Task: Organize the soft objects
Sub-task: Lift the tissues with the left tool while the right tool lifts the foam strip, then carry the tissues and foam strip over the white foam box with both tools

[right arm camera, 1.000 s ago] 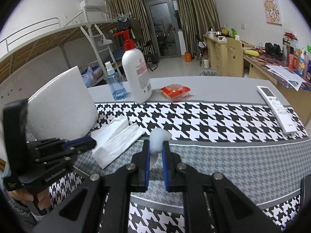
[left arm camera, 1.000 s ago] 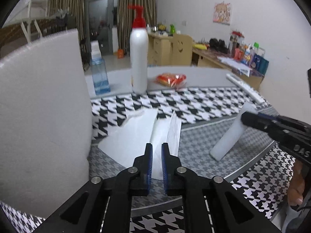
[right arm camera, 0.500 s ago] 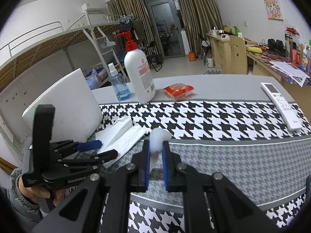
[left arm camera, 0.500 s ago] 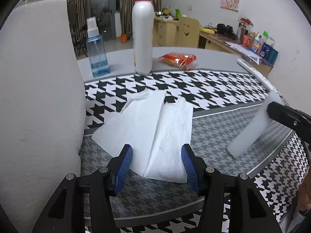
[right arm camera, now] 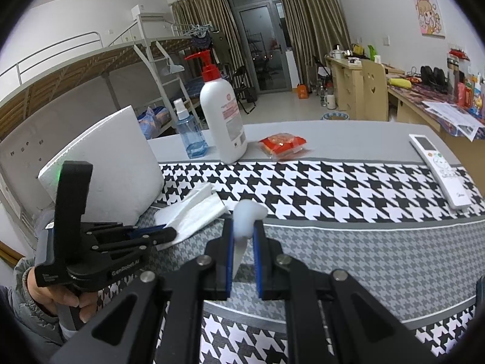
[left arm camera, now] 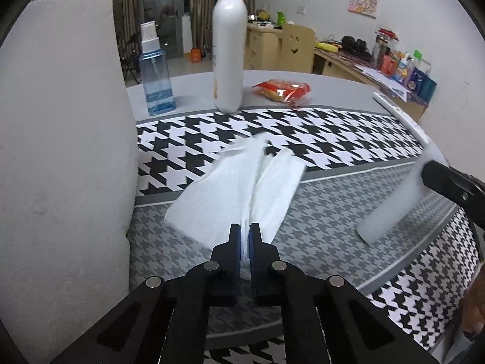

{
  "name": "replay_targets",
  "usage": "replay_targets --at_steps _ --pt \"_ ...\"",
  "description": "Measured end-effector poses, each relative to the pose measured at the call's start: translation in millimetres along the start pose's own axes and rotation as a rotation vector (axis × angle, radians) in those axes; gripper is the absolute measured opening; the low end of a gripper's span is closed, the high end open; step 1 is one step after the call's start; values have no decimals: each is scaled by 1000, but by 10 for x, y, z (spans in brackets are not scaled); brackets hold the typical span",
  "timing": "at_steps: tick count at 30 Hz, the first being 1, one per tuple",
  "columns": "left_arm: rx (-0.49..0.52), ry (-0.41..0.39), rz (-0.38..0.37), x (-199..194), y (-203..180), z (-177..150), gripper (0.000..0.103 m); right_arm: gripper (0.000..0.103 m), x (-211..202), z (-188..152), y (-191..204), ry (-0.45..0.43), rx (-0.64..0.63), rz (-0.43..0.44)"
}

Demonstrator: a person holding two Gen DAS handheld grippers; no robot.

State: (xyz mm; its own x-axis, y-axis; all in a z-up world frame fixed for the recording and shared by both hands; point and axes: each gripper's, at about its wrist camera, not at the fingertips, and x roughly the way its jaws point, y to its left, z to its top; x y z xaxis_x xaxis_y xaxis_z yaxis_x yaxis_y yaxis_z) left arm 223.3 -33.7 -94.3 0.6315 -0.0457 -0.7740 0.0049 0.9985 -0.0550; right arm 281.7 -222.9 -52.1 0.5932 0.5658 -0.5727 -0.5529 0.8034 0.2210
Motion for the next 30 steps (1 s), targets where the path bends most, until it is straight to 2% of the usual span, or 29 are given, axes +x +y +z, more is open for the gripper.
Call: replay_targets --at_steps 6,16,21,30 --pt "40 -91 -6 -280 -57 4 5 15 -111 23 80 -21 -3 -22" --pt "77 -209 -57 -737 -79 14 5 15 -312 46 283 -58 -14 -52" --pt "80 -251 -80 -918 -62 -1 5 15 -417 44 367 -81 -12 -57" --pt "94 -311 -76 -1137 -63 -9 5 15 -494 81 487 -106 -13 -74"
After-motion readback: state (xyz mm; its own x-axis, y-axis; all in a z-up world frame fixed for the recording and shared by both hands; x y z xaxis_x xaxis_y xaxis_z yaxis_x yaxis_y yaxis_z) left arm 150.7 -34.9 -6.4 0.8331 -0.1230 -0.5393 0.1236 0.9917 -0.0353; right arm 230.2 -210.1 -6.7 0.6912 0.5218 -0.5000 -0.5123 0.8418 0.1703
